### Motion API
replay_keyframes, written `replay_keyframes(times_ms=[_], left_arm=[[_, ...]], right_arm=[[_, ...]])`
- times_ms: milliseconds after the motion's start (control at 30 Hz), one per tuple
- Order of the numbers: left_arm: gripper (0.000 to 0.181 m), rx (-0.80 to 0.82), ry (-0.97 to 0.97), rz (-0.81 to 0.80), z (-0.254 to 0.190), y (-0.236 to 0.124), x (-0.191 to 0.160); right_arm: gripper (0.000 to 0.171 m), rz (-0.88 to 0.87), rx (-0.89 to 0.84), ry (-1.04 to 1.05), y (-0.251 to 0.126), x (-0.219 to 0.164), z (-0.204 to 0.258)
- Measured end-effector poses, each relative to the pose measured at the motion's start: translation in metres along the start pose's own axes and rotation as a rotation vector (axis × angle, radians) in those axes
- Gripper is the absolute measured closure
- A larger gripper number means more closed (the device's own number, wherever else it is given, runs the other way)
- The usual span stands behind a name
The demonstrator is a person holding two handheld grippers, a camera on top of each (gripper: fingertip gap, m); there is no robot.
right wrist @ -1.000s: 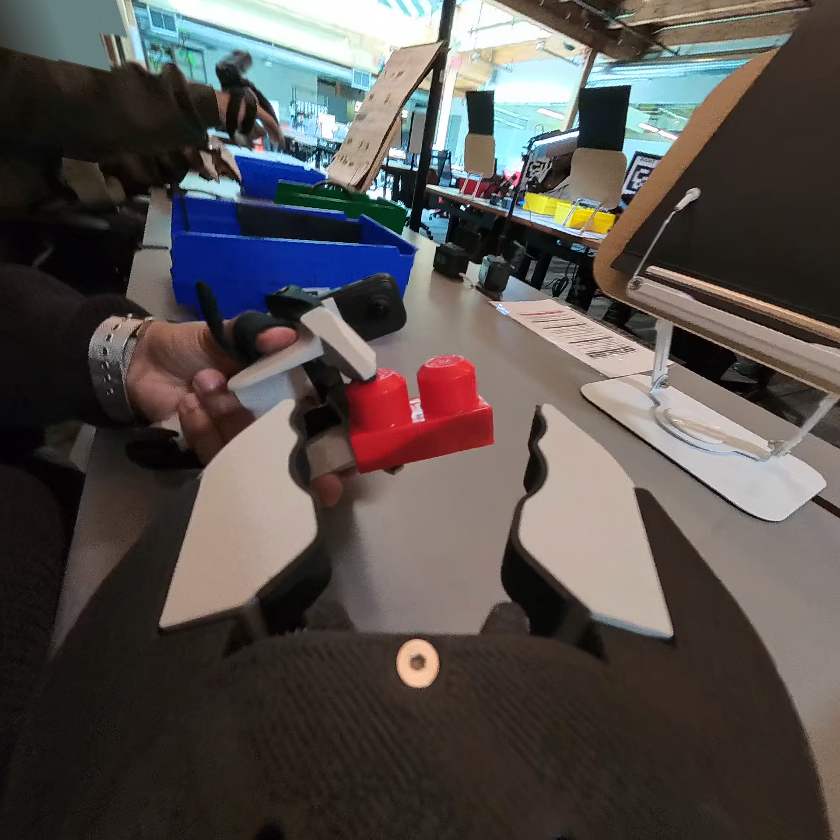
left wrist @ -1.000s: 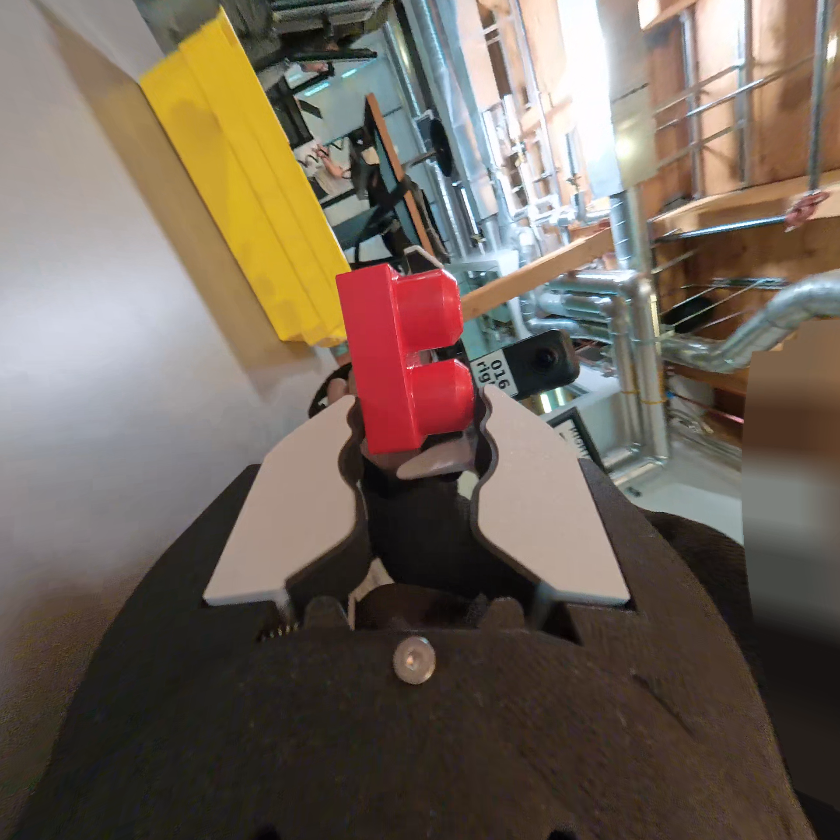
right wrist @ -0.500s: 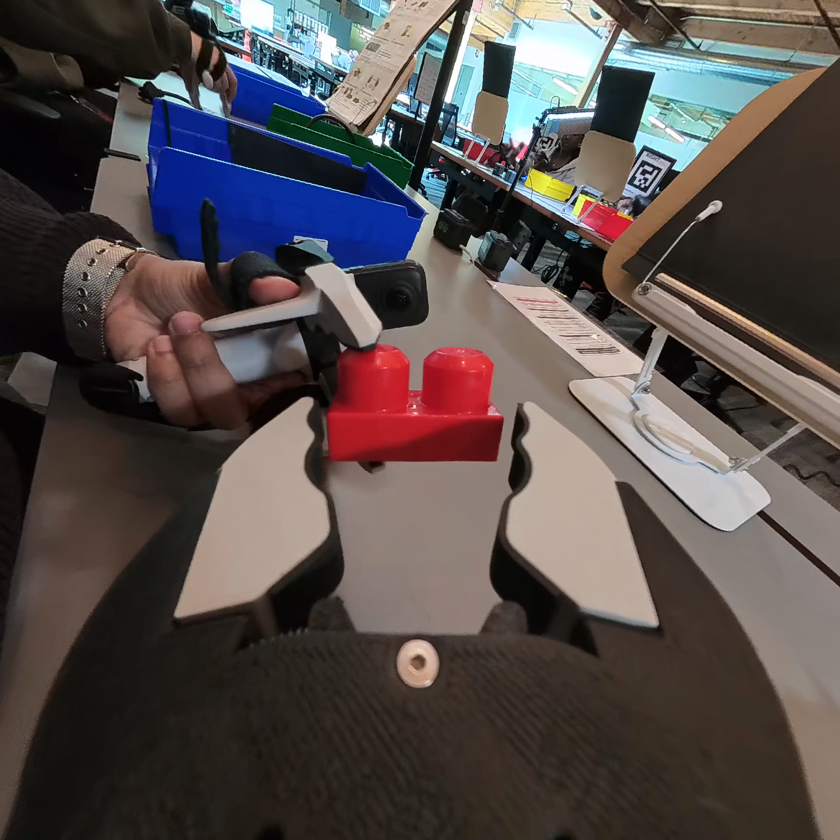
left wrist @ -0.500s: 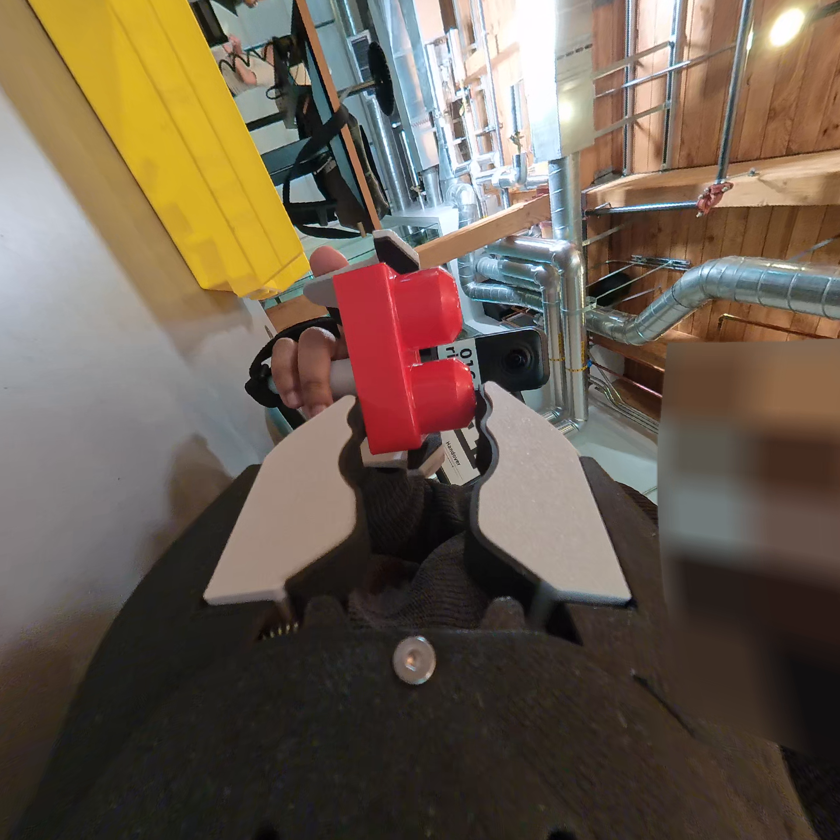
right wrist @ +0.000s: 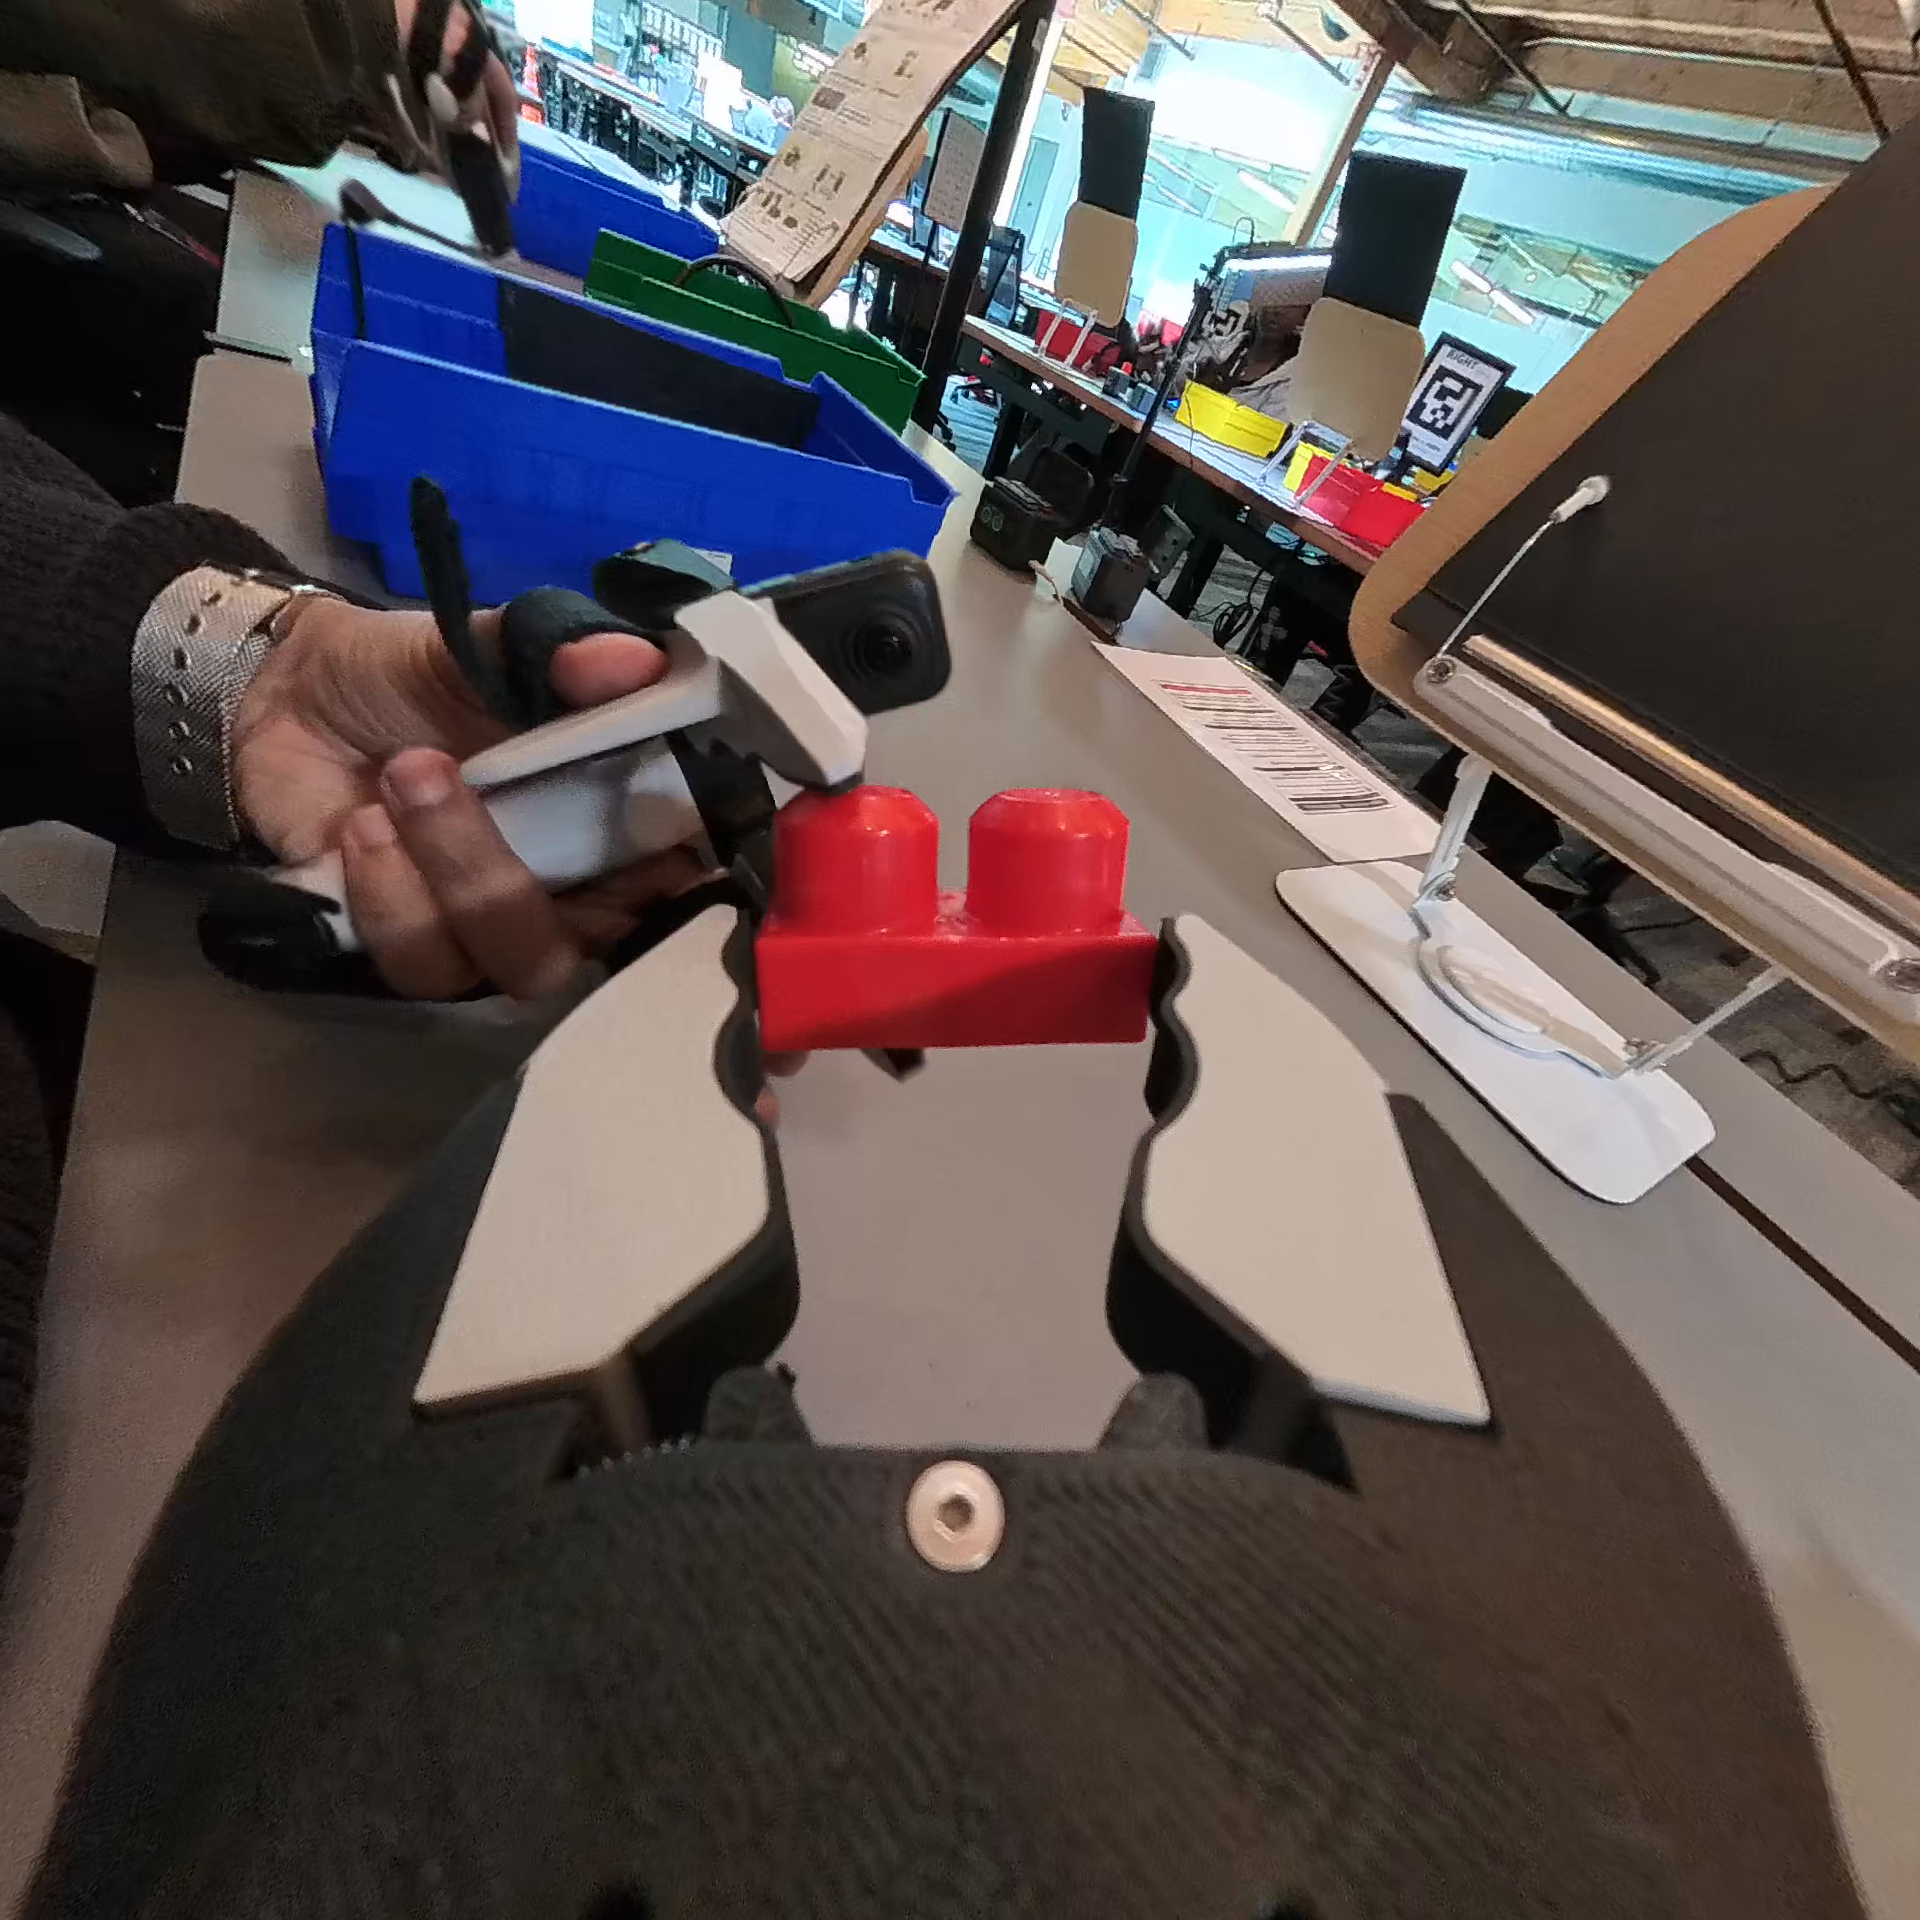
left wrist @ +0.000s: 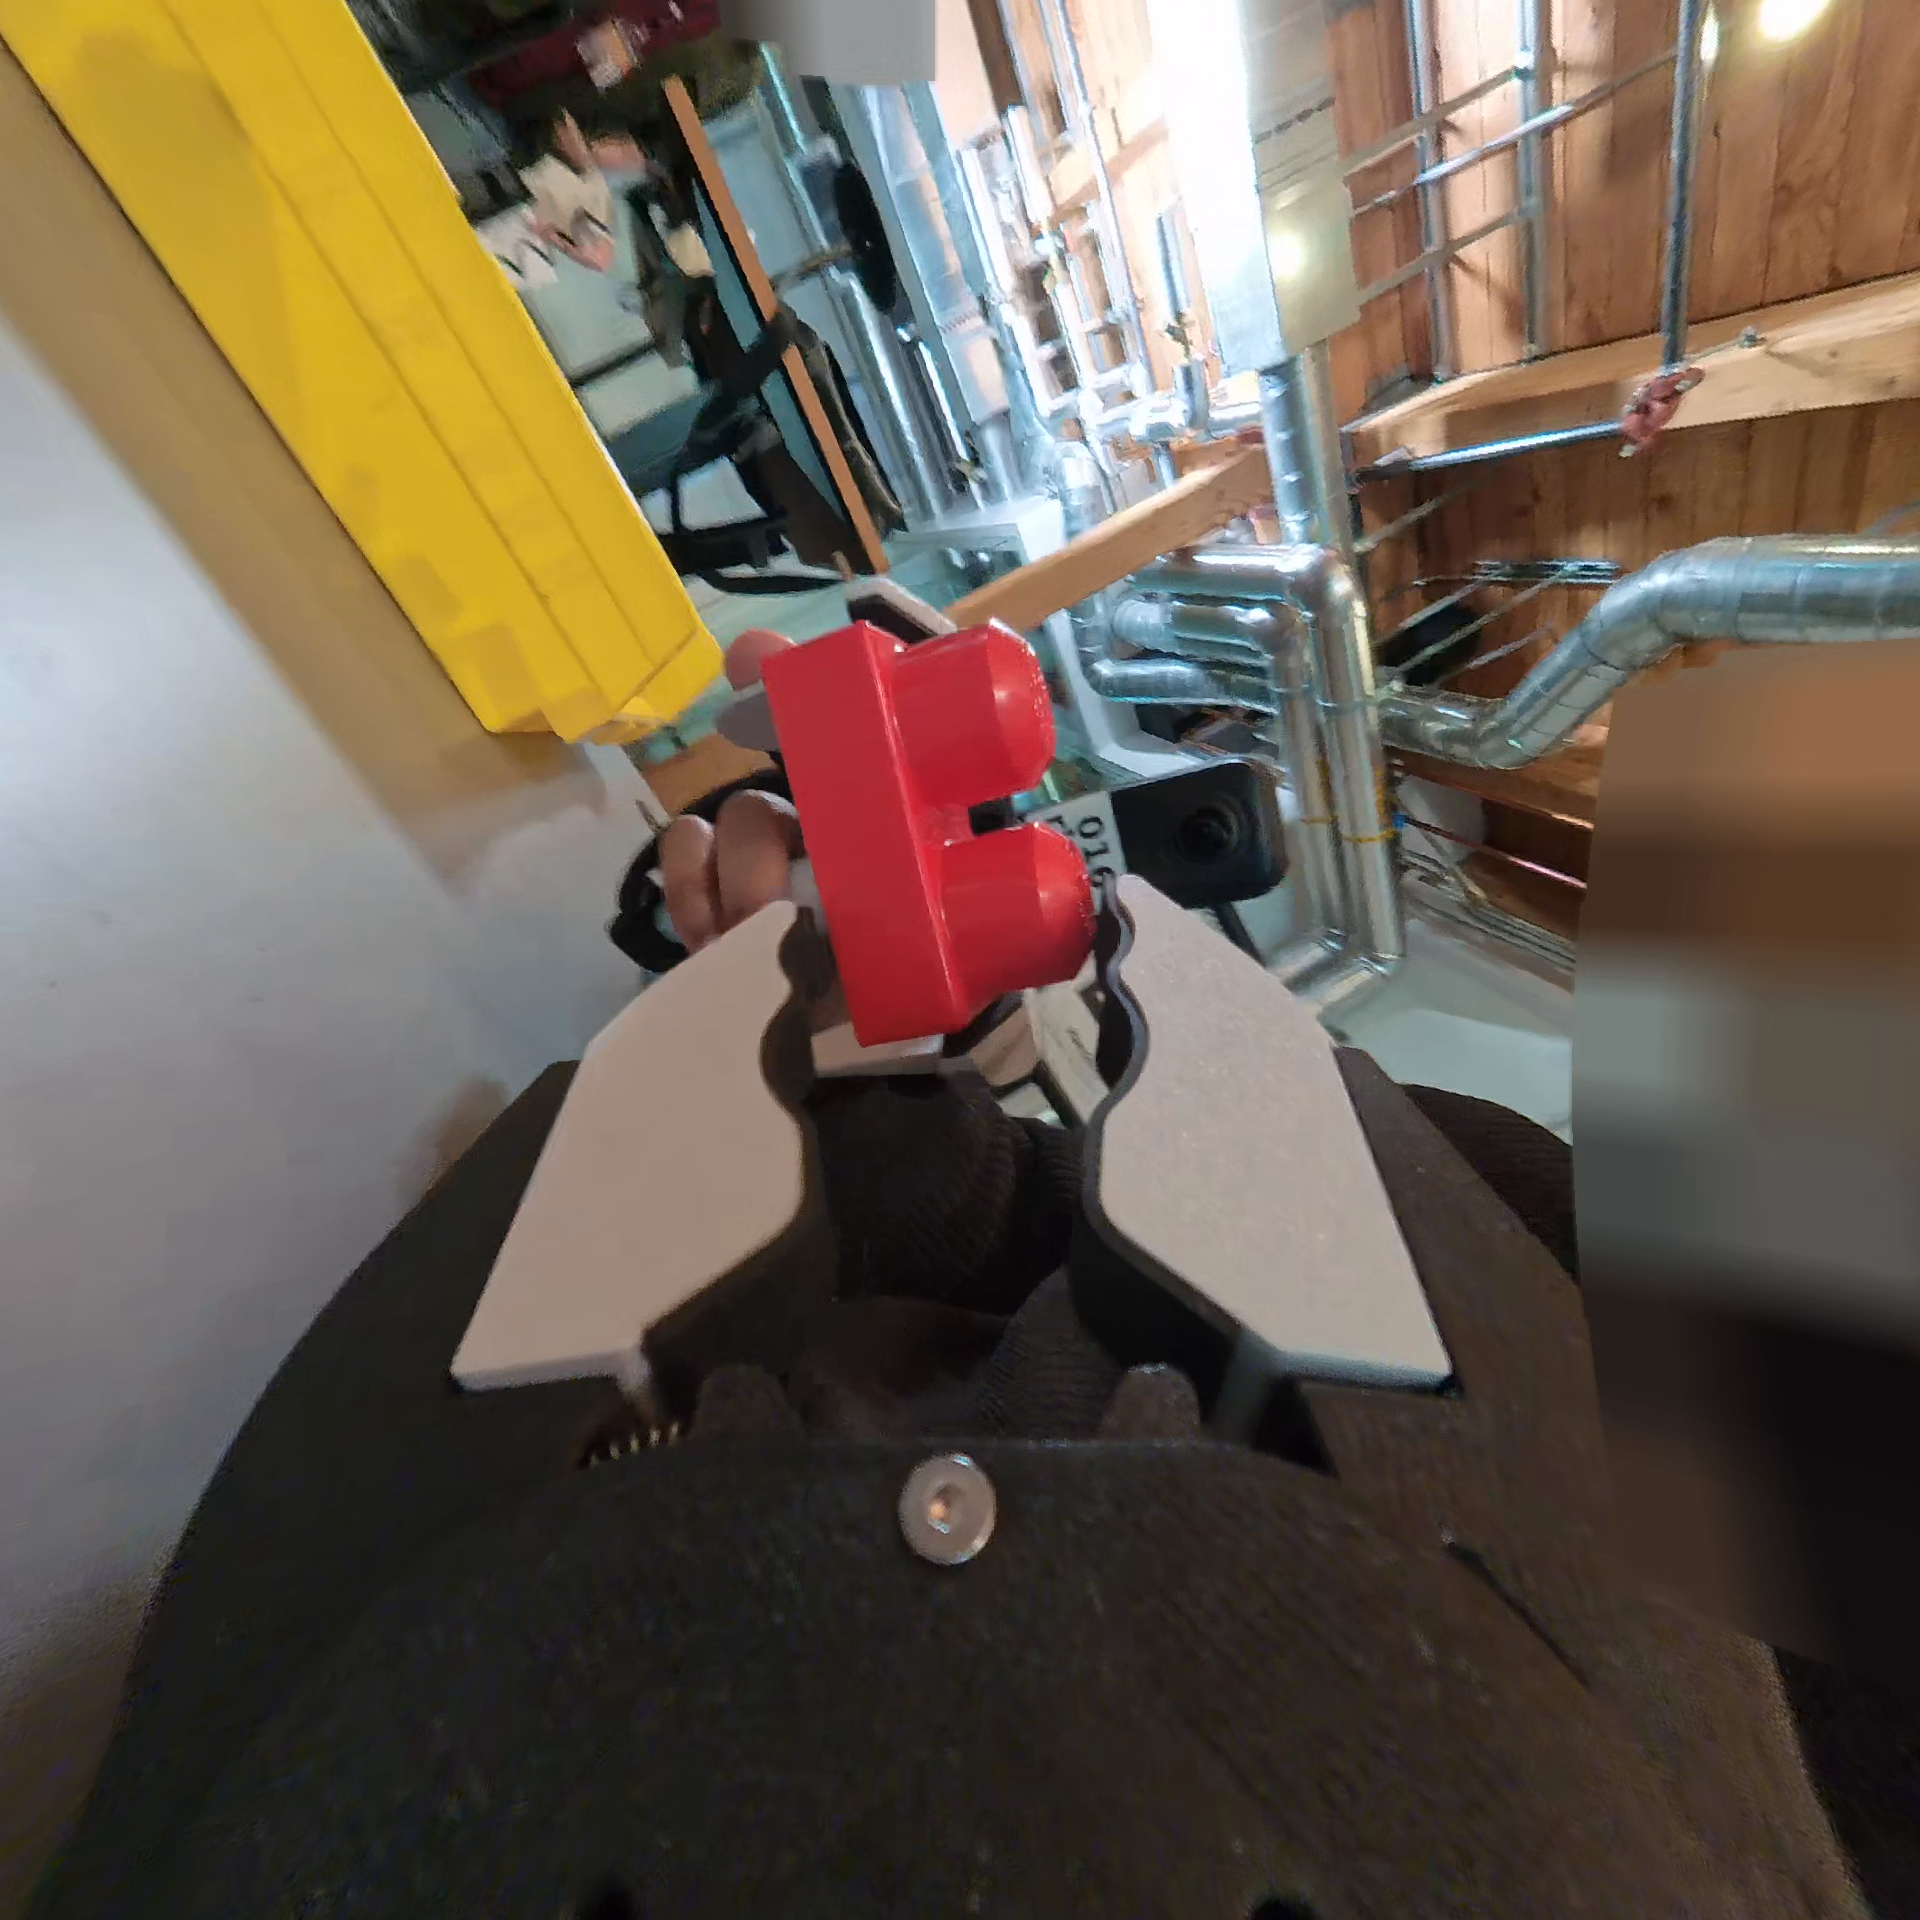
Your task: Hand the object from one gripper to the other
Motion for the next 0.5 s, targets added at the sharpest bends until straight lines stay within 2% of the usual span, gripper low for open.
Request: replay_keyframes(times_ms=[33, 133, 267, 367, 500], left_arm=[[0.118, 0.035, 0.034, -0.017, -0.001, -0.001, 0.001], [0.101, 0.14, 0.132, -0.045, -0.004, -0.006, 0.008], [0.093, 0.32, 0.287, -0.014, -0.009, -0.008, 0.012], [0.093, 0.466, 0.393, 0.051, -0.01, -0.005, 0.01], [0.105, 0.622, 0.535, 0.137, -0.012, -0.003, 0.009]], right_arm=[[0.098, 0.0, -0.003, 0.015, -0.001, 0.001, -0.001], [0.098, 0.034, -0.038, 0.061, -0.002, 0.0, -0.007], [0.098, 0.134, -0.128, 0.047, -0.001, -0.002, -0.013], [0.098, 0.233, -0.196, -0.033, 0.003, -0.004, -0.01], [0.098, 0.34, -0.245, -0.154, 0.008, -0.005, -0.001]])
Point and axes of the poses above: each gripper's, where its closed fingertips meet, y out along the fingers, x out of its top, z = x × y across the jaws, the point moved 10 cm from there along -y, back along the fingers, and after that the axes turned 13 degrees about -x, right-handed, at the moved point
